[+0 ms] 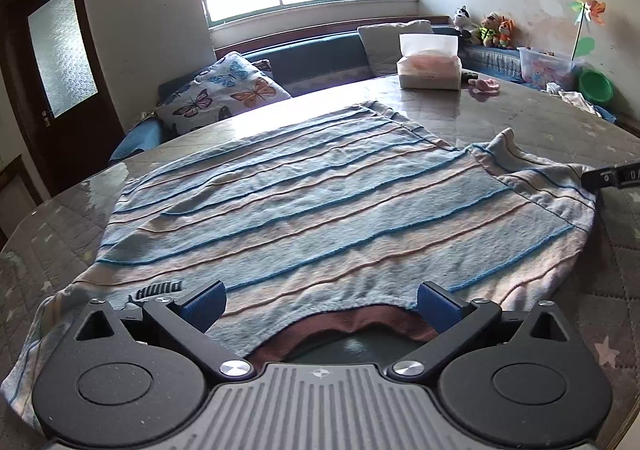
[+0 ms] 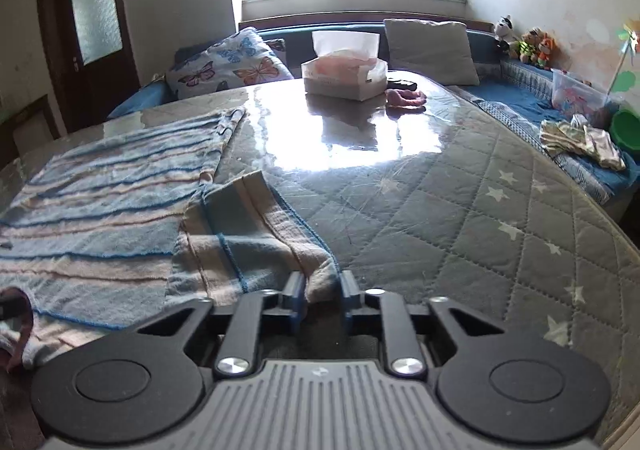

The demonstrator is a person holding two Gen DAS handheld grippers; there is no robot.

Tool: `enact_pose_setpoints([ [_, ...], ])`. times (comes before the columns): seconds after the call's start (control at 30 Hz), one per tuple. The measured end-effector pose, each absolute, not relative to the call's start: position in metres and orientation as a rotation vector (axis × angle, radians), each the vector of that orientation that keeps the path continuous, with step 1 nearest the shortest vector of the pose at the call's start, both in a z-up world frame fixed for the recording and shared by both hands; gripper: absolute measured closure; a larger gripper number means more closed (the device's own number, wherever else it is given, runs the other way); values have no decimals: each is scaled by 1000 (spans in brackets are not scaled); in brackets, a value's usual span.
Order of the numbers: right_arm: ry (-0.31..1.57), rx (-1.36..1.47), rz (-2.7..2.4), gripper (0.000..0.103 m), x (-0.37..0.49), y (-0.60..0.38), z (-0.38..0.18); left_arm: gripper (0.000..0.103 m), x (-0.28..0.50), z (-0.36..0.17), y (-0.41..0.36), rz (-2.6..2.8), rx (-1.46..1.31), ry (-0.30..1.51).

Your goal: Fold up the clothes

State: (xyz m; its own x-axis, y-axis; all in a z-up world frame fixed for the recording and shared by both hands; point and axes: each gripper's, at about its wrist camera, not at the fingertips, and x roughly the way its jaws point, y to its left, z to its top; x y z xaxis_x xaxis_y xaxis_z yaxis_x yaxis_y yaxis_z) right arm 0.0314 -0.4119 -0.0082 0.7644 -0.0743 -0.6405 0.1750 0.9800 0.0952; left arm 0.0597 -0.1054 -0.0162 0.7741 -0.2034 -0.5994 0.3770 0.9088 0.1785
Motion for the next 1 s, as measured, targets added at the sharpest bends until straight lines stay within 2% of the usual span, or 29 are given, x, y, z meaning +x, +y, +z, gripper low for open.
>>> enact_pose_setpoints([
  [0.27,595,162,-45,91,25,-396,29,0,57,-21,-105,-327,290,617],
  [0.6,585,101,240,91,49,-308,40,0,53,-20,-89,-299,252,620],
  [0.83,672,66,334,83,62,-279,18,0,53,-21,-75,-263,228,631],
  [1.0,718,54,256,77,65,-300,7,0,56,-17,-73,-264,207,625],
])
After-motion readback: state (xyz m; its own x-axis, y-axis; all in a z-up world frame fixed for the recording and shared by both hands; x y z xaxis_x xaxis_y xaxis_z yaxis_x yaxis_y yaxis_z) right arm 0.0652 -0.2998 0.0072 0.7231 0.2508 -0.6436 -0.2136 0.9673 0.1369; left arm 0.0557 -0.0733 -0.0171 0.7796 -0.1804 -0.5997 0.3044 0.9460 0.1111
